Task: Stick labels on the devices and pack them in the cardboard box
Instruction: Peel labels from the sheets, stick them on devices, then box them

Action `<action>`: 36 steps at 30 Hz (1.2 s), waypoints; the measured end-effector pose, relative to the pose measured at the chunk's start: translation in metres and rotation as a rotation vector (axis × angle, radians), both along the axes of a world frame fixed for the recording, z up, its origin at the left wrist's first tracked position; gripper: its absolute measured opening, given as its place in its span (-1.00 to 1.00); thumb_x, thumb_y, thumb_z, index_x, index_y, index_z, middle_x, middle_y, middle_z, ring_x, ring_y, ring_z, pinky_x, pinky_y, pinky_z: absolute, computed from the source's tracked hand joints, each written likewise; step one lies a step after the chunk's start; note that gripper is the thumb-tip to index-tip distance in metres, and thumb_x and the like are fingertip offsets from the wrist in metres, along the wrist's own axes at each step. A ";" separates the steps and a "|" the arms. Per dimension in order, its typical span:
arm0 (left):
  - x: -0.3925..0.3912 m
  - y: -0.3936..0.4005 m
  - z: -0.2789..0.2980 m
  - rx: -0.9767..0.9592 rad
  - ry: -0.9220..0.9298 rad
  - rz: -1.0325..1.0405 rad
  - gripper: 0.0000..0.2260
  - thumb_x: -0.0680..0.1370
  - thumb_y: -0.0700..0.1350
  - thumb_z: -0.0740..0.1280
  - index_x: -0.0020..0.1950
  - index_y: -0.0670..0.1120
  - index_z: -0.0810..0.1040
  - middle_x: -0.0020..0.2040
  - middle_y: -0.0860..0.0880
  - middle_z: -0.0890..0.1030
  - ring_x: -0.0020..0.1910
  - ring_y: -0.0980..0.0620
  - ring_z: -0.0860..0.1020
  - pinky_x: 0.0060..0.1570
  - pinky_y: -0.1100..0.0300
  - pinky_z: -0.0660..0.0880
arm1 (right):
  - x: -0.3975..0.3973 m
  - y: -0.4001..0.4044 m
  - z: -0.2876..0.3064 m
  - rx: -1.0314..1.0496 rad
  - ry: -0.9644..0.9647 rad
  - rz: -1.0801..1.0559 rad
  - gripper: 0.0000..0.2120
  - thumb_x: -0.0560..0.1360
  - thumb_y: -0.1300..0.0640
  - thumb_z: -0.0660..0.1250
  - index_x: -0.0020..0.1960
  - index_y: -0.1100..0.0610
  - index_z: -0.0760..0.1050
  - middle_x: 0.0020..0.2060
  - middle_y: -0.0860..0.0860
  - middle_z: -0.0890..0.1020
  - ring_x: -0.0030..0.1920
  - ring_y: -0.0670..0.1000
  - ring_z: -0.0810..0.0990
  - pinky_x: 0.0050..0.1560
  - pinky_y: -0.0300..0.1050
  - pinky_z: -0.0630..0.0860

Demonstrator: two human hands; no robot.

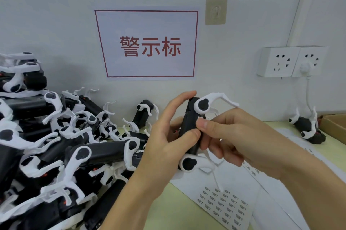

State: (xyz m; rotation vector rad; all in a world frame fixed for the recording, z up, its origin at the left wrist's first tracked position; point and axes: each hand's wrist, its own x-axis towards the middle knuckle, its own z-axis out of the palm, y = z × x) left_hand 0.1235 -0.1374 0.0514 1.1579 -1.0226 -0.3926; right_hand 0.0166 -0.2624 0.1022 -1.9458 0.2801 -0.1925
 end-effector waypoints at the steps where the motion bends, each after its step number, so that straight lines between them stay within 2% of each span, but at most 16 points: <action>1: 0.000 0.000 0.000 0.007 -0.006 0.003 -0.47 0.39 -0.05 0.36 0.36 0.24 0.49 -0.18 -0.11 0.62 -0.15 -0.14 0.58 0.12 -0.39 0.51 | 0.000 -0.001 0.000 0.010 0.001 0.018 -0.58 0.50 -0.15 0.33 -0.36 0.13 0.62 -0.52 0.05 0.51 -0.61 -0.06 0.33 -0.54 -0.32 0.25; 4: 0.000 -0.001 0.001 0.016 -0.012 0.007 -0.47 0.40 -0.06 0.36 0.36 0.24 0.48 -0.19 -0.11 0.62 -0.16 -0.15 0.58 0.12 -0.40 0.50 | 0.000 -0.002 0.001 0.014 -0.004 0.049 -0.57 0.36 -0.23 0.32 -0.36 0.13 0.63 -0.52 0.06 0.52 -0.62 -0.06 0.33 -0.53 -0.31 0.26; 6: 0.001 -0.001 0.000 0.009 -0.001 -0.003 -0.46 0.39 -0.06 0.36 0.37 0.23 0.49 -0.20 -0.11 0.61 -0.17 -0.13 0.57 0.13 -0.36 0.52 | 0.001 -0.003 0.000 0.001 -0.010 0.055 -0.59 0.38 -0.21 0.32 -0.37 0.12 0.62 -0.52 0.05 0.53 -0.62 -0.06 0.35 -0.53 -0.32 0.27; 8: 0.002 -0.002 -0.002 -0.003 0.019 -0.015 -0.47 0.40 -0.09 0.36 0.36 0.23 0.50 -0.22 -0.10 0.62 -0.19 -0.09 0.57 0.01 -0.20 0.59 | 0.001 -0.005 -0.002 -0.022 -0.021 0.057 -0.60 0.53 -0.10 0.30 -0.36 0.11 0.62 -0.52 0.03 0.54 -0.61 -0.07 0.37 -0.51 -0.32 0.30; 9: 0.002 -0.002 -0.003 -0.017 0.043 -0.026 -0.47 0.41 -0.13 0.36 0.35 0.23 0.51 -0.24 -0.09 0.62 -0.23 -0.07 0.58 -0.11 -0.05 0.62 | 0.000 -0.006 -0.003 -0.017 -0.036 0.061 -0.60 0.60 -0.02 0.27 -0.34 0.11 0.63 -0.51 0.03 0.54 -0.60 -0.07 0.39 -0.50 -0.32 0.31; 11: 0.003 -0.001 -0.002 -0.045 0.085 -0.053 -0.49 0.44 -0.19 0.33 0.34 0.21 0.52 -0.28 -0.07 0.61 -0.31 0.00 0.57 -0.26 0.19 0.55 | -0.001 -0.008 -0.003 0.026 -0.067 0.082 -0.58 0.65 0.07 0.22 -0.32 0.13 0.64 -0.50 0.05 0.54 -0.60 -0.08 0.41 -0.49 -0.33 0.32; 12: 0.003 0.000 -0.001 -0.046 0.086 -0.055 -0.50 0.45 -0.20 0.32 0.34 0.21 0.52 -0.28 -0.06 0.61 -0.33 0.02 0.57 -0.28 0.24 0.53 | -0.001 -0.008 -0.003 0.043 -0.078 0.095 -0.57 0.66 0.06 0.22 -0.31 0.13 0.64 -0.50 0.05 0.54 -0.60 -0.08 0.41 -0.49 -0.34 0.31; 14: 0.003 0.001 0.000 -0.038 0.072 -0.040 -0.51 0.47 -0.21 0.29 0.33 0.23 0.52 -0.25 -0.08 0.62 -0.30 0.00 0.57 -0.25 0.23 0.54 | -0.001 -0.007 -0.002 0.031 -0.096 0.098 -0.57 0.60 -0.07 0.25 -0.32 0.11 0.65 -0.50 0.06 0.55 -0.60 -0.05 0.42 -0.49 -0.34 0.31; 17: 0.003 0.001 0.001 -0.016 0.041 -0.010 -0.50 0.47 -0.20 0.29 0.33 0.24 0.52 -0.16 -0.13 0.64 -0.17 -0.08 0.60 -0.09 0.10 0.59 | 0.003 -0.005 -0.005 -0.101 -0.100 0.038 -0.50 0.54 -0.24 0.26 -0.33 0.11 0.63 -0.52 0.04 0.55 -0.59 -0.03 0.41 -0.48 -0.35 0.33; 21: 0.003 0.001 0.001 0.016 0.010 0.022 -0.49 0.45 -0.17 0.32 0.34 0.24 0.51 -0.16 -0.10 0.65 -0.15 -0.09 0.60 -0.01 -0.08 0.61 | 0.005 -0.002 -0.008 -0.134 -0.099 0.012 -0.52 0.57 -0.16 0.22 -0.36 0.09 0.61 -0.52 0.03 0.56 -0.59 -0.04 0.45 -0.48 -0.38 0.33; 24: 0.003 0.001 0.001 0.033 -0.004 0.045 -0.50 0.46 -0.19 0.31 0.32 0.26 0.52 -0.12 -0.12 0.68 -0.14 -0.09 0.62 0.03 -0.07 0.61 | 0.004 -0.003 -0.008 -0.095 -0.087 0.044 -0.54 0.59 -0.10 0.21 -0.34 0.11 0.62 -0.48 0.06 0.59 -0.55 -0.02 0.50 -0.46 -0.33 0.37; 28: 0.001 0.001 0.002 0.033 -0.004 0.062 -0.50 0.46 -0.20 0.30 0.30 0.27 0.53 -0.14 -0.17 0.67 -0.17 -0.08 0.62 -0.02 -0.03 0.63 | 0.004 -0.003 -0.008 -0.106 -0.078 0.042 -0.58 0.59 -0.04 0.22 -0.31 0.13 0.63 -0.46 0.05 0.61 -0.53 -0.02 0.53 -0.44 -0.33 0.39; 32: -0.002 0.001 0.004 0.024 -0.038 0.091 -0.50 0.46 -0.21 0.31 0.29 0.27 0.53 -0.15 -0.33 0.58 -0.24 -0.09 0.56 -0.11 -0.02 0.61 | 0.007 -0.002 -0.010 -0.151 -0.064 -0.012 -0.58 0.57 -0.05 0.21 -0.36 0.10 0.61 -0.47 0.06 0.62 -0.53 -0.03 0.53 -0.45 -0.43 0.36; 36: -0.003 0.000 0.005 0.031 -0.056 0.116 -0.50 0.45 -0.21 0.32 0.29 0.27 0.53 -0.18 -0.36 0.52 -0.29 -0.12 0.49 -0.23 0.03 0.50 | 0.010 0.000 -0.014 -0.177 -0.055 -0.036 -0.56 0.58 -0.08 0.20 -0.37 0.08 0.60 -0.45 0.12 0.63 -0.52 -0.04 0.54 -0.45 -0.44 0.35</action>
